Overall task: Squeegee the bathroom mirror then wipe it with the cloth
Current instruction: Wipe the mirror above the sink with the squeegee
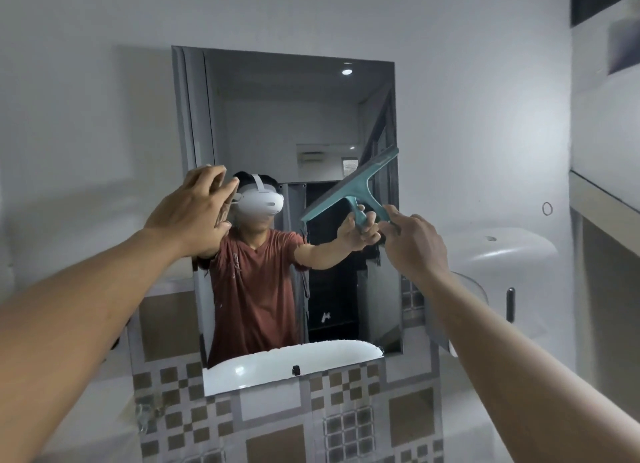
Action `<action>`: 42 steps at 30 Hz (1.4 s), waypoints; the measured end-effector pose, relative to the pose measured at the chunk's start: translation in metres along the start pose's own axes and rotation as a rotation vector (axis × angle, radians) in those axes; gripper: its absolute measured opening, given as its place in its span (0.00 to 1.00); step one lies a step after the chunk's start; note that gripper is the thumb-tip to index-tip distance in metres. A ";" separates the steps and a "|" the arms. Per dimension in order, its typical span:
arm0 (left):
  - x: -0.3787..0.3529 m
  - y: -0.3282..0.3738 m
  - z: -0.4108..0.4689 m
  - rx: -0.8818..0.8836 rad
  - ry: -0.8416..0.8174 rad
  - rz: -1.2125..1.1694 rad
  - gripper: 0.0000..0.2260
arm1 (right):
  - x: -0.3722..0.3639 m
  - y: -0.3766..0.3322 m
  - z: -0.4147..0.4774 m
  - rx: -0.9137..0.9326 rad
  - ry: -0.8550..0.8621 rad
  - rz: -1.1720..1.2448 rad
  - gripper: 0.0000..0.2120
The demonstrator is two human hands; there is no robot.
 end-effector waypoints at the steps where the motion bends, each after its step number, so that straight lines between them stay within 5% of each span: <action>1: 0.000 0.000 0.000 0.004 0.000 -0.001 0.37 | -0.002 0.002 -0.003 -0.022 -0.004 0.019 0.20; 16: -0.005 -0.006 -0.002 0.013 0.038 -0.040 0.36 | -0.037 0.003 -0.065 -0.224 -0.039 0.229 0.10; 29: 0.002 -0.019 -0.001 0.012 0.041 -0.036 0.27 | -0.086 -0.018 -0.112 -0.497 -0.029 0.712 0.17; 36: 0.001 -0.021 0.000 0.020 0.014 -0.041 0.28 | -0.123 -0.046 -0.141 -0.513 -0.045 0.790 0.21; 40: 0.002 -0.021 0.001 0.016 -0.004 -0.022 0.28 | -0.128 -0.053 -0.150 -0.461 -0.048 0.789 0.07; 42: 0.003 -0.021 0.000 0.009 -0.003 -0.014 0.27 | -0.136 -0.059 -0.158 -0.418 -0.084 0.761 0.09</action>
Point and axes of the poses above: each hand's wrist, its own z-axis towards the middle knuckle, its own x-axis out of the back of the hand, y = z × x, the point moved 9 cm from there along z, towards the middle knuckle, and after that the axes turned 8 degrees about -x, right-handed, at the moved point
